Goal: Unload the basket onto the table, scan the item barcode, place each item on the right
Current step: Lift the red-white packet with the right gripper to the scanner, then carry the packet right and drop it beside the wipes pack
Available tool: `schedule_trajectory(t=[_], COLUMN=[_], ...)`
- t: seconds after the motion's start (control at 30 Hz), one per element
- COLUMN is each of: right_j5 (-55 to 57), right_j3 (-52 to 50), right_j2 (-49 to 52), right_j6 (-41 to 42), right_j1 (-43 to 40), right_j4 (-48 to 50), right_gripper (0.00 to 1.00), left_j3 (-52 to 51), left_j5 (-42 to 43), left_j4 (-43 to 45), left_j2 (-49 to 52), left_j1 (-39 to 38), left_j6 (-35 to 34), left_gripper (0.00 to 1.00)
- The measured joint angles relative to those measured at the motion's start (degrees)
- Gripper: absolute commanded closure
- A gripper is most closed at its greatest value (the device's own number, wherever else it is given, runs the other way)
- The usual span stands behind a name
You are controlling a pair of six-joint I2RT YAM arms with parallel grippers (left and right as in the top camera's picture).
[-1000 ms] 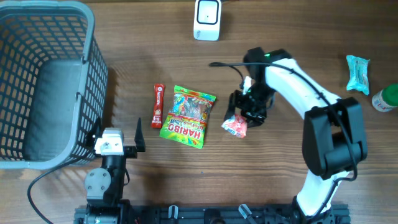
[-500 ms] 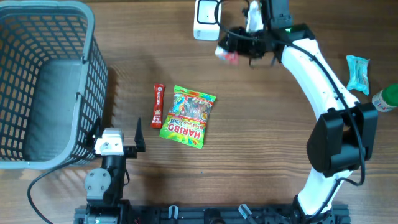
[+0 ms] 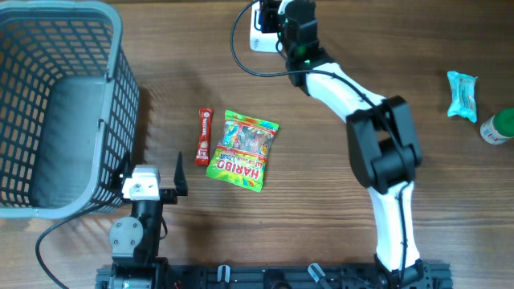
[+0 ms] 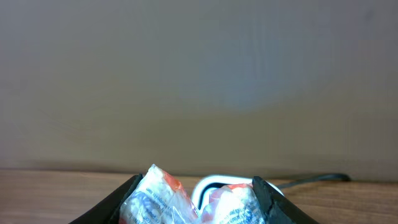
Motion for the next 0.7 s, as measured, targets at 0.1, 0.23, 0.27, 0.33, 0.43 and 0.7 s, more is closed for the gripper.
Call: schedule_trajectory(t=[0.1,0.23,0.27,0.33,0.43,0.7], right_j5=[3.89,8.59,9.33,13.92,23.47,24.37], right_j3=[6.8,11.72,12.76,15.04,15.78,13.16], right_j2=[7.04,8.74,8.74,7.19,-0.83,-11.67], right_j6=[-3.58,-6.32,-6.47,-6.88,-7.91,-5.38], right_j1=[0.48,1.62,1.66,1.7,1.14,-23.1], right_j4=[-3.78,-11.58,-13.64,-24.09,-41.99,-69.77], right_gripper=[0.46,0.52,0.53,0.53,0.53,0.47], left_j3=[0.0,0.0,0.0,0.0,0.0,0.0], left_j5=[0.0,-0.02,0.0,0.0,0.0,0.0], left_j4=[0.0,0.0,0.0,0.0,0.0,-0.02], left_j2=[0.0,0.0,0.0,0.0,0.0,0.0], left_j1=[0.0,0.0,0.0,0.0,0.0,0.0], left_j6=[0.0,0.0,0.0,0.0,0.0,0.0], left_gripper=[0.0,0.0,0.0,0.0,0.0,0.0])
